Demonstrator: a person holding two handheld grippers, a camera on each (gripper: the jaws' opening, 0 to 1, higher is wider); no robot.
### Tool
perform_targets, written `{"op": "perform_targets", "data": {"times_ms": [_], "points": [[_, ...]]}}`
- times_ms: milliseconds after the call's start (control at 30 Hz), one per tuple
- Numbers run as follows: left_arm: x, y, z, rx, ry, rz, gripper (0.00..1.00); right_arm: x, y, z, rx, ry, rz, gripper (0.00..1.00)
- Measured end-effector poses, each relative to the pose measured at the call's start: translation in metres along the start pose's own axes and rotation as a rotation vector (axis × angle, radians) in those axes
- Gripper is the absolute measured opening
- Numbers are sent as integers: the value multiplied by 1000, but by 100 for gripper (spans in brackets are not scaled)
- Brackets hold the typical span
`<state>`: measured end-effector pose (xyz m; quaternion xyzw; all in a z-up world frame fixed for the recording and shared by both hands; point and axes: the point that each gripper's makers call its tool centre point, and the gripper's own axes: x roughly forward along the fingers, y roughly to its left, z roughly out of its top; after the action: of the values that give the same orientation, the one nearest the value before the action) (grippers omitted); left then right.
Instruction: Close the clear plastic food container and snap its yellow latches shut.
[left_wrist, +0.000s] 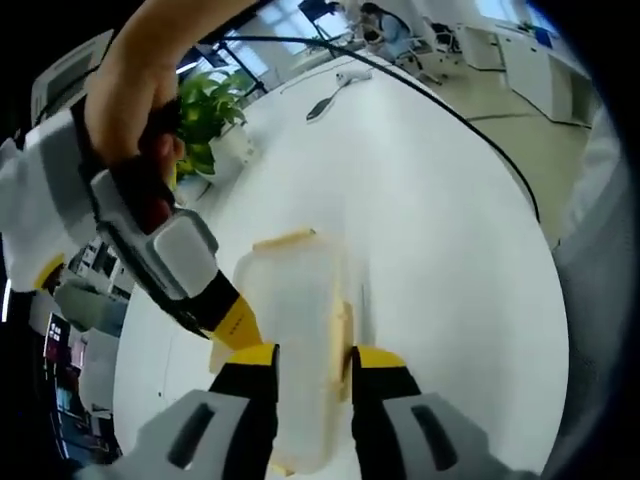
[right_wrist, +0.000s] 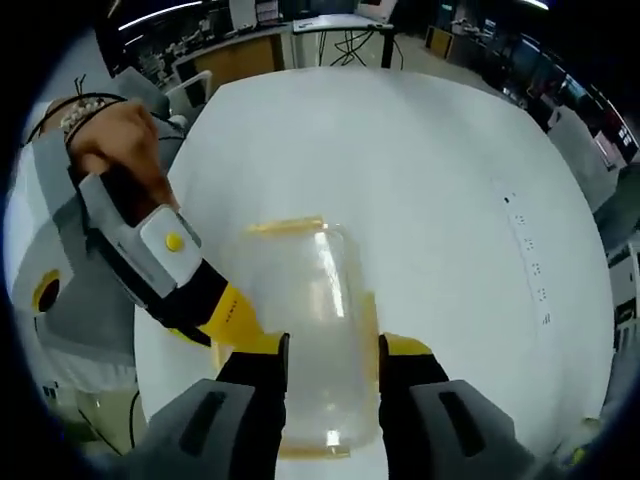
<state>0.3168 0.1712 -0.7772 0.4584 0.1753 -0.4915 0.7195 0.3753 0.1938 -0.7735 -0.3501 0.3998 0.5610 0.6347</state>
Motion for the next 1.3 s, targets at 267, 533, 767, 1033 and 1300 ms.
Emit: {"op": "perform_targets", "data": {"times_ms": [267,533,767,1033,1300], "points": [[-1,0,1,-35,0,-2,22,-2,3,0,17,-61,-35,30],[-1,3,3,-150,-50,-1,22,-4,6,-2,75,-136,-57,27],[-2,3,4,-191,-72,-8,23,-6,6,0,71,-158,-109,28],[0,5,4,-242,-117,14,31,-11,-3,-4,129,-196,-188,30],[-4,3,-1,-343,-149,84,43,-31,-11,-10,281,-344,-223,32]]}}
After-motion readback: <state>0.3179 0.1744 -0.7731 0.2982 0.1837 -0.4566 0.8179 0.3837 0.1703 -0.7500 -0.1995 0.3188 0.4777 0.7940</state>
